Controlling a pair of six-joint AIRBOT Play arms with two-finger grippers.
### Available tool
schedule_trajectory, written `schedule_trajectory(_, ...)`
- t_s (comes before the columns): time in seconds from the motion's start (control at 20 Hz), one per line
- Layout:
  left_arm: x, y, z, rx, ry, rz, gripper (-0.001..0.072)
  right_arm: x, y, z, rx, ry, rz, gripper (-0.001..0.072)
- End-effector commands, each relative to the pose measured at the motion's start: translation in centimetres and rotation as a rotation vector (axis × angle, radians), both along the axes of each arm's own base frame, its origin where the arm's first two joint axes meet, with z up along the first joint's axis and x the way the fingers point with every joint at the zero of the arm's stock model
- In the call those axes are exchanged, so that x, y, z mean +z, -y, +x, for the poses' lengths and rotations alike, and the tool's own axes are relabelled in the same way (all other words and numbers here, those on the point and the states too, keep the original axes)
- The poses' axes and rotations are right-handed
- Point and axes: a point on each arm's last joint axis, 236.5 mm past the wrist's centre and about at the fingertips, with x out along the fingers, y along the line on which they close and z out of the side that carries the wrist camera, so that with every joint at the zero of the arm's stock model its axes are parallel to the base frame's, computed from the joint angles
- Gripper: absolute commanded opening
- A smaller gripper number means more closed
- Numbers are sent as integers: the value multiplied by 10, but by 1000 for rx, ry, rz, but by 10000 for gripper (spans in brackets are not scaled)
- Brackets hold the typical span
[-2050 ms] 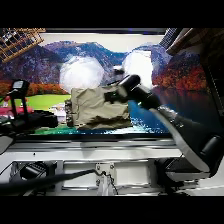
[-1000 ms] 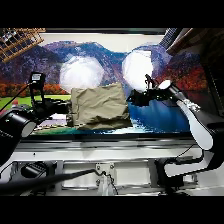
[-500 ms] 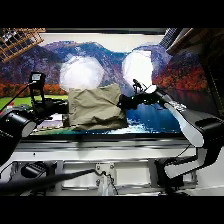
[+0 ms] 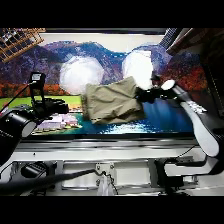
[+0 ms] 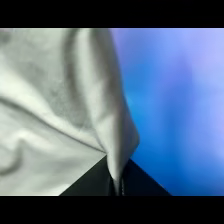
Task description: Fold the clothes and pants, and hang the long-sleeved shirts on hangers.
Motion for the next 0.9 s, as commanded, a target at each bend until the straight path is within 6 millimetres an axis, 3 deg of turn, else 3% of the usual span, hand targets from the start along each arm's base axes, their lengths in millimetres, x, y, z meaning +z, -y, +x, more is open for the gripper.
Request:
schedule_trajectory(0.0,0,0,0,0,-1,1,231,46,119,10,-303,88,-126,17)
schedule_trajectory(0.1,0,0,0,0,-1,1,231,81,189,3,-498,162,-170,16)
schedule_trajectory(0.2,0,0,0,0,-1,1,230,115,253,-16,-670,235,-204,16)
schedule_trajectory(0.35,0,0,0,0,-1,1,231,130,317,-65,-848,214,-223,16)
schedule_trajectory(0.7,0,0,0,0,-1,1,230,116,370,-165,-1156,63,-224,13)
schedule_trajectory(0.85,0,0,0,0,-1,1,231,97,381,-211,-1255,0,-268,13)
